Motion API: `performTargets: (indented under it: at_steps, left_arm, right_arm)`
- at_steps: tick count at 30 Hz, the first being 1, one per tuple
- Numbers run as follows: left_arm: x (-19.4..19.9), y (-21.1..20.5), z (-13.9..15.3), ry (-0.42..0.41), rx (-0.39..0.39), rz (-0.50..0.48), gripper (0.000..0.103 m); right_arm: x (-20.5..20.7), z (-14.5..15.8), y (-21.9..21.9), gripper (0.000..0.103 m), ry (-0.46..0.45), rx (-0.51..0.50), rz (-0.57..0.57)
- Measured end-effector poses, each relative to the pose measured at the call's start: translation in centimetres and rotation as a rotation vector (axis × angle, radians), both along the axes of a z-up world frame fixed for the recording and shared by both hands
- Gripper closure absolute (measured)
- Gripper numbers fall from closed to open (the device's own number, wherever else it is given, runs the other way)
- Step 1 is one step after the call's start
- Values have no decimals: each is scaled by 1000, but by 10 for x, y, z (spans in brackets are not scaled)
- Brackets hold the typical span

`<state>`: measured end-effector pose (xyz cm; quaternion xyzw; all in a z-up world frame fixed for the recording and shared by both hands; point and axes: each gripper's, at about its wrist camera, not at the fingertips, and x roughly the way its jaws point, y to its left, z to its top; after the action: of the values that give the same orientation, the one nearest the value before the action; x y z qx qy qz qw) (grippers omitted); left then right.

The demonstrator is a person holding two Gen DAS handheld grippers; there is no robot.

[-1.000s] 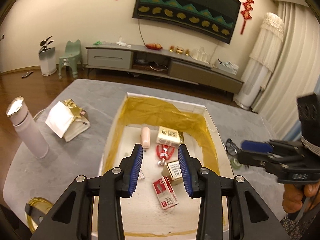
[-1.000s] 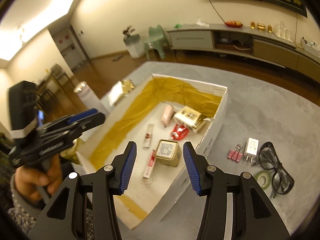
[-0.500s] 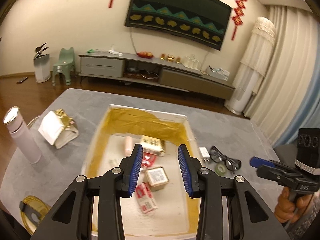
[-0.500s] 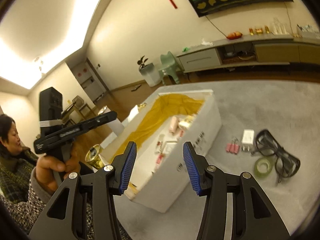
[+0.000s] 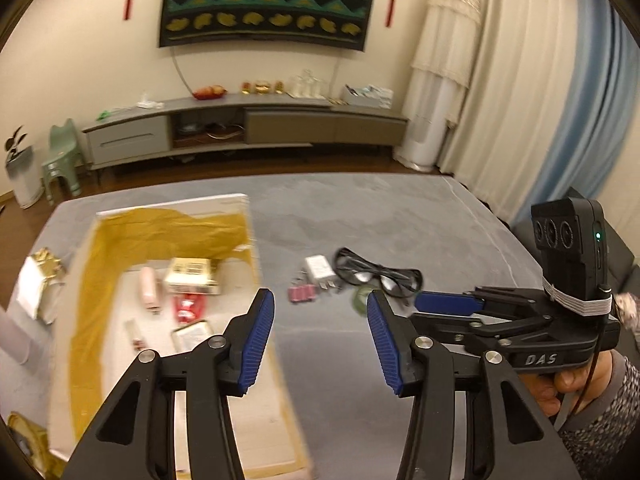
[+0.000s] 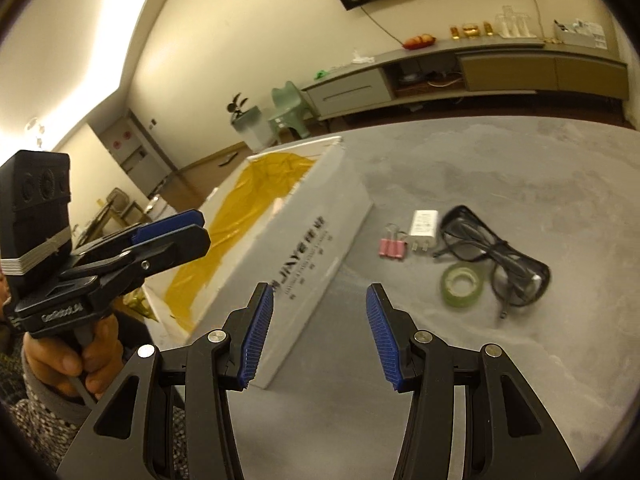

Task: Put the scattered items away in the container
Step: 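Move both open tools toward the black glasses and green tape roll, then grasp the black glasses with the right tool while the left tool grasps the green tape roll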

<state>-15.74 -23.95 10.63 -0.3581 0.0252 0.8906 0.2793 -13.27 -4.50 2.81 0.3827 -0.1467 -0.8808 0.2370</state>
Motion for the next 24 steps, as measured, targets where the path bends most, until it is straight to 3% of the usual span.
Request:
performTargets:
  at_steps: [5, 7, 12, 19, 24]
  left_arm:
    - [4, 40, -6, -9, -11, -69, 53]
    - [2, 54, -10, -18, -18, -87, 45]
    - [-11, 81, -31, -67, -40, -91, 44]
    - [-25, 109, -60, -126, -72, -88, 42]
    - [-41, 114, -82, -188, -48, -51, 42]
  right_arm:
    - [1, -14, 24, 51, -18, 88, -81]
    - [0, -22, 34, 51, -35, 137, -119]
    - [-5, -38, 60, 51, -89, 185, -181]
    - [-37, -35, 78, 51, -91, 277, -174]
    - [-65, -38, 78, 51, -93, 299, -120]
